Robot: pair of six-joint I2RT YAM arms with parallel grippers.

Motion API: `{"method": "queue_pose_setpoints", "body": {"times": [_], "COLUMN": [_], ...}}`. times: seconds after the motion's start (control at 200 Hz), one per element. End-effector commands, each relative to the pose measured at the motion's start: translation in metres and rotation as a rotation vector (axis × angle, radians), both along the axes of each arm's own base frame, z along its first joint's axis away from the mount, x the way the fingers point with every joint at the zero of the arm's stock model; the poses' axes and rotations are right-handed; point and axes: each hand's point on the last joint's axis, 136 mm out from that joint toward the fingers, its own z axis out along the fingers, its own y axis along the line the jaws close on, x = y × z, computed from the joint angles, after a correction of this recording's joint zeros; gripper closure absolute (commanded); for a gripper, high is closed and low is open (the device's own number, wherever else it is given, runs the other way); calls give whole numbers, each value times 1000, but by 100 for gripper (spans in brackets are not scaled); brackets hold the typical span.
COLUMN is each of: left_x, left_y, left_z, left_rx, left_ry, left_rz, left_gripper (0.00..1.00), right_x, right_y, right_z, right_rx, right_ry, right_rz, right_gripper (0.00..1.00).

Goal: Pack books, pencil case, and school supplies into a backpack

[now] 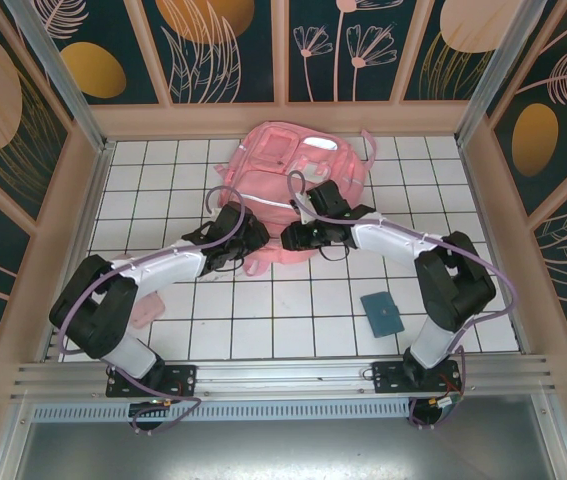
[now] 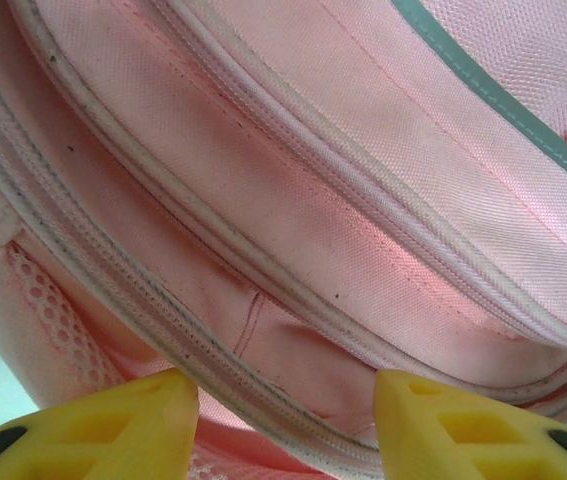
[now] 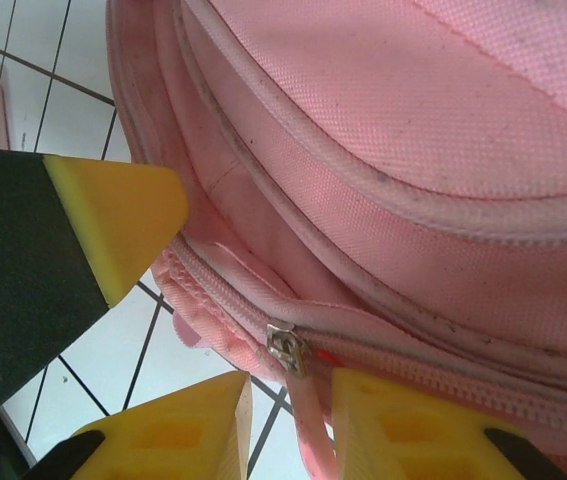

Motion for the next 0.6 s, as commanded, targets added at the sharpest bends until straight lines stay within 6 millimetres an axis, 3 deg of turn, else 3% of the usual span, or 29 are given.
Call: {"method": "queue_pose_setpoints", "body": {"times": [0.0,0.295,0.596], "left_x": [11,9,7], "left_y": [-7,-6,2], "left_z": [8,-1,-13], "left_rx": [-39,-25,15], "left_ry": [-18,3,20], "left_rz": [10,10,34], "left_gripper": [51,55,65], "right_x": [0,-4,-7], "right_y": [0,-1,-14], "right_z": [-7,-14,-13], "right_rx": [-50,-100,-200], "right_ry": [-3,-4,-43], "right_rz": [11,22,1], "right_gripper": [73,79,99]}}
